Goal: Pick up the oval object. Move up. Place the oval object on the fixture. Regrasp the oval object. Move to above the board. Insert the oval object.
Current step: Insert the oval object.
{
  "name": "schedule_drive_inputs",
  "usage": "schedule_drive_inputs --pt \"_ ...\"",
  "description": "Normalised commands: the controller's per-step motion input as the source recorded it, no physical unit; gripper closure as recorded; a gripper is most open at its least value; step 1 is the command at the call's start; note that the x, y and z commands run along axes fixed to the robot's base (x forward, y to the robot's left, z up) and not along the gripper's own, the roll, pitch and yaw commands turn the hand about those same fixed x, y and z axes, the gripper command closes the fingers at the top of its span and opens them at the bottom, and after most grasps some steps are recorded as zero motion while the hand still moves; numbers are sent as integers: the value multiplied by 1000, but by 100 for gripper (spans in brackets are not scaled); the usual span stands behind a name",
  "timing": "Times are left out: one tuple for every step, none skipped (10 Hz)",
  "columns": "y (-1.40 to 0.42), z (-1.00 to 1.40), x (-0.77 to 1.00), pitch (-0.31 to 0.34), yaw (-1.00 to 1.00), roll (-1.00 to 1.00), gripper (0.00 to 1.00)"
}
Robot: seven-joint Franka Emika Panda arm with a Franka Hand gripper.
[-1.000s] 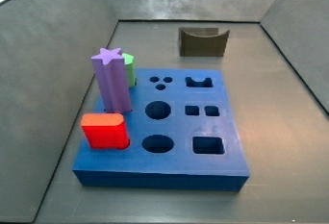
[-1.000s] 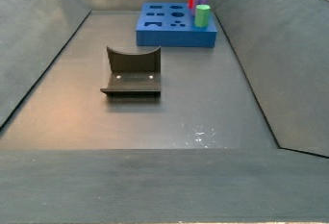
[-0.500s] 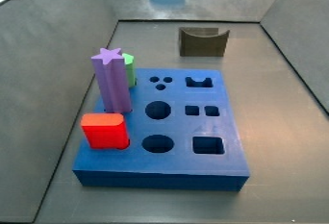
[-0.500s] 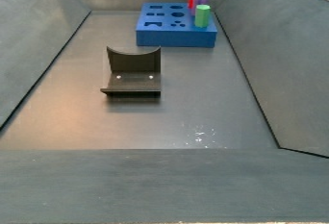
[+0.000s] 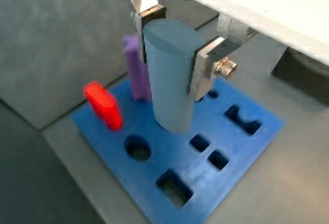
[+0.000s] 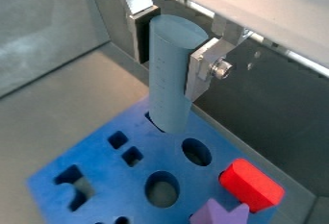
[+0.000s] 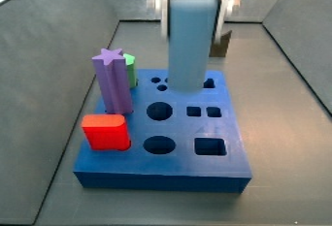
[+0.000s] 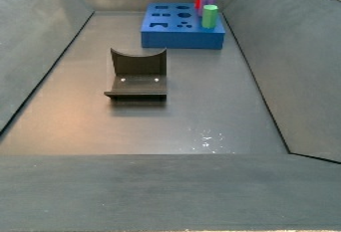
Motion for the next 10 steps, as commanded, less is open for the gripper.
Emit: schedule_drive_inputs --pt "-186 -734 -97 -203 143 -40 100" --pt "-60 -763 -103 -223 89 -34 100" --pt "-69 -774 -120 -221 91 -24 100" --pt "-63 -743 -143 -219 54 -44 100" --pt "-174 -591 -191 -191 71 -10 100" --pt "-266 -414 -91 -116 37 4 100" --pt "-280 -234 -140 -57 0 87 100" --pt "-91 -80 -149 0 0 126 100" --pt "0 -26 -303 -14 0 139 100" --pt "0 -9 -326 -16 0 170 100"
